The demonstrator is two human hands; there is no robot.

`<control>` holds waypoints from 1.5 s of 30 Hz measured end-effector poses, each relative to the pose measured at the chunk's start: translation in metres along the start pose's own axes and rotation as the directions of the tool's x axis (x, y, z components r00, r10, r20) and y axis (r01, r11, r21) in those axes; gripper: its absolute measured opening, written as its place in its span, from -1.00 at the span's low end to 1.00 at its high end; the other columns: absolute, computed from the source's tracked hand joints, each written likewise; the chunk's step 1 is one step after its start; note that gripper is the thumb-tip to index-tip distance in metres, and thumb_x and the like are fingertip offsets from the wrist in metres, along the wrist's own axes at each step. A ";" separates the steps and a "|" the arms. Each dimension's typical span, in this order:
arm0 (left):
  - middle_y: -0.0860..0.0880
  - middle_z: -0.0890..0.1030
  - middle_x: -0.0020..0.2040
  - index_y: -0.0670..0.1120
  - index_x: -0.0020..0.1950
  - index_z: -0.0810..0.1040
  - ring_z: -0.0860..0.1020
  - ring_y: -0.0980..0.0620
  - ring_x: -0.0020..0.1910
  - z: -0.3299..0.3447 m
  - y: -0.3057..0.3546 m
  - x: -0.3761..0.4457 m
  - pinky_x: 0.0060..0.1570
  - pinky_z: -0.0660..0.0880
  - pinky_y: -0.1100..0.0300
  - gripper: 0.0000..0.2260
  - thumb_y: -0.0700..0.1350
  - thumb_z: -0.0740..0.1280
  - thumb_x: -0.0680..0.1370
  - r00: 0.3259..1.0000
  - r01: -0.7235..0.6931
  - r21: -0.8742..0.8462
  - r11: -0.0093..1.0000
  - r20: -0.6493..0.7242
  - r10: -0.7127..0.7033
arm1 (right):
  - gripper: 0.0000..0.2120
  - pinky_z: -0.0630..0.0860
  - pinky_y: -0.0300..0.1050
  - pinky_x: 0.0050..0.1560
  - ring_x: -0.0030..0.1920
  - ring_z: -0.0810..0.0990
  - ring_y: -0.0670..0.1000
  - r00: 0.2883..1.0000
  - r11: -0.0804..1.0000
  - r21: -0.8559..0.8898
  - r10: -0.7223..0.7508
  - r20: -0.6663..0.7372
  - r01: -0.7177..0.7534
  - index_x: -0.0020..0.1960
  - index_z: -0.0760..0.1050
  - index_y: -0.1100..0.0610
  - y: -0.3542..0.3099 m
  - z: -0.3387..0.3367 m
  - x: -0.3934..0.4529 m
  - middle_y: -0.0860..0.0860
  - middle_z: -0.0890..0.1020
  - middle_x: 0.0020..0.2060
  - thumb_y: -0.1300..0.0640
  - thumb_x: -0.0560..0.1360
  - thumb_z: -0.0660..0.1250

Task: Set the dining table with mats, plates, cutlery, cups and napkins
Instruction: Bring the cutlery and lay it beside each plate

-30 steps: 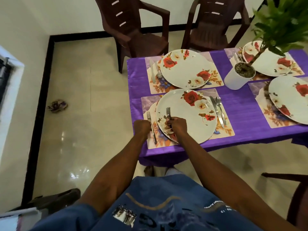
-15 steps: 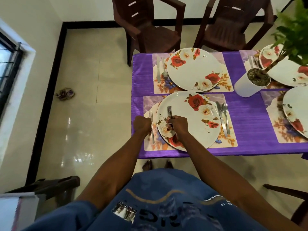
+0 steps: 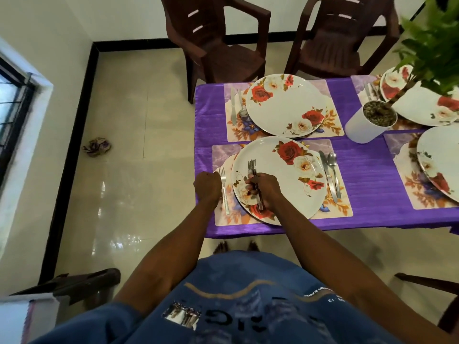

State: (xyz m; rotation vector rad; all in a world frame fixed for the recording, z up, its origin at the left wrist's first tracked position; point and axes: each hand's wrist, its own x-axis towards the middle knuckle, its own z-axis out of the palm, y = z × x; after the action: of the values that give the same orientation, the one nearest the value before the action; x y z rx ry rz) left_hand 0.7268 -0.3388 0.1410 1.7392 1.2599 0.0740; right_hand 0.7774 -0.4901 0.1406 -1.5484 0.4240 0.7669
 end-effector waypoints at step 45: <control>-0.01 0.42 -0.50 -0.16 -0.21 0.50 0.40 0.10 -0.59 0.467 0.183 -0.273 -0.55 0.35 0.34 -0.81 -0.34 0.21 0.57 0.782 0.219 -0.228 0.949 0.622 -0.032 | -0.80 0.56 -0.14 -0.41 -0.37 0.65 -0.04 0.849 0.996 0.041 -0.050 -0.526 0.084 -0.22 0.61 0.05 -0.078 -0.531 0.061 -0.05 0.69 -0.37 0.06 0.46 0.24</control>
State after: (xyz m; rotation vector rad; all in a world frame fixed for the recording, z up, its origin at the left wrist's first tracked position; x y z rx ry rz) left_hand 0.9774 -0.8521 0.1388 1.2611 0.8203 -0.3514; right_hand 0.9901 -0.9868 0.1461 -1.6961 0.7835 0.2561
